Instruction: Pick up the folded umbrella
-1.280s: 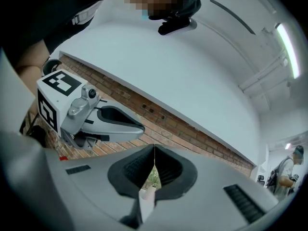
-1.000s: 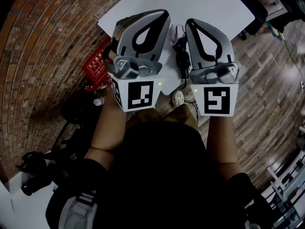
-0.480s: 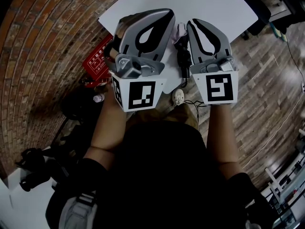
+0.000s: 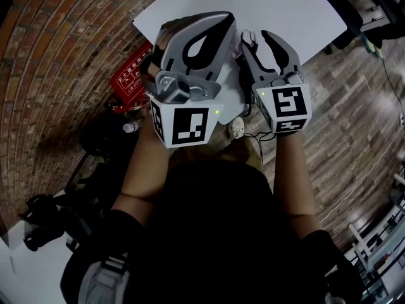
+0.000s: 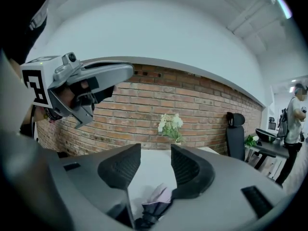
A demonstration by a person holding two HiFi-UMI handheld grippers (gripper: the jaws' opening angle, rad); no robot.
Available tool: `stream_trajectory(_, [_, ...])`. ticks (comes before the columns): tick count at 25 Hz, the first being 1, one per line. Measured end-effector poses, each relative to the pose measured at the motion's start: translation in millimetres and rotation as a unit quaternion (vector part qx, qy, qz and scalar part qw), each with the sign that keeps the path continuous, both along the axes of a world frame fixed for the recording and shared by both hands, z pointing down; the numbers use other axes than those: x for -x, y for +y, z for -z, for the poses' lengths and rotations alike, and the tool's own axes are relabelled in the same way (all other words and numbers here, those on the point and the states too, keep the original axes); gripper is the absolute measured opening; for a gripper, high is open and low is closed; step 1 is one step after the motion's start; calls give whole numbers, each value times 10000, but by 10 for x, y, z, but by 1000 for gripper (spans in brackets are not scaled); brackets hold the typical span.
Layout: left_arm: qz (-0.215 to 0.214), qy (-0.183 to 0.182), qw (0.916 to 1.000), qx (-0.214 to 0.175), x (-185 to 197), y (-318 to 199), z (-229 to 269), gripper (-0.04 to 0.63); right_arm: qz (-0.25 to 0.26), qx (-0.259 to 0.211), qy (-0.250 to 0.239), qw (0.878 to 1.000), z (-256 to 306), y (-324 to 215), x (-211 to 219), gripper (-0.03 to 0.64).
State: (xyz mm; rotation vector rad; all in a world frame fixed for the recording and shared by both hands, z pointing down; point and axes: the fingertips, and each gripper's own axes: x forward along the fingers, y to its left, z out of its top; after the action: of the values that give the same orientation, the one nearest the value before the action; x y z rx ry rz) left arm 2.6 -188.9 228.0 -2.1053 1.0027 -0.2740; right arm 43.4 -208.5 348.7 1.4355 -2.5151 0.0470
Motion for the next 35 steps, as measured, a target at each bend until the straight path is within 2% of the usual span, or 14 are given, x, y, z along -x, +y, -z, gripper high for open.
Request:
stream_trajectory(9, [53,9,9999,104,135,-93,-74,12,-107,755,297,9966,-522,-80,64,249])
stream_trajectory(14, [12,1,9999,153,149,-118,-118,12,-253,1330,319,9903,-870,-71,-6,276])
stream_trajectory(20, [-61,-81,9998,191,138,-129,-209,12,-320,2066,325,9774,-1250,-35,-62,293])
stream_trajectory(24, [-86,-92,9996,263,133,-134,-269,12,-348,2509,521,9660,-1497,15,-58,307])
stream_trajectory(35, [-83,-149,9990,415,174,-216,-379,12,-536,3359,844,9366,-2108,158,-114,316])
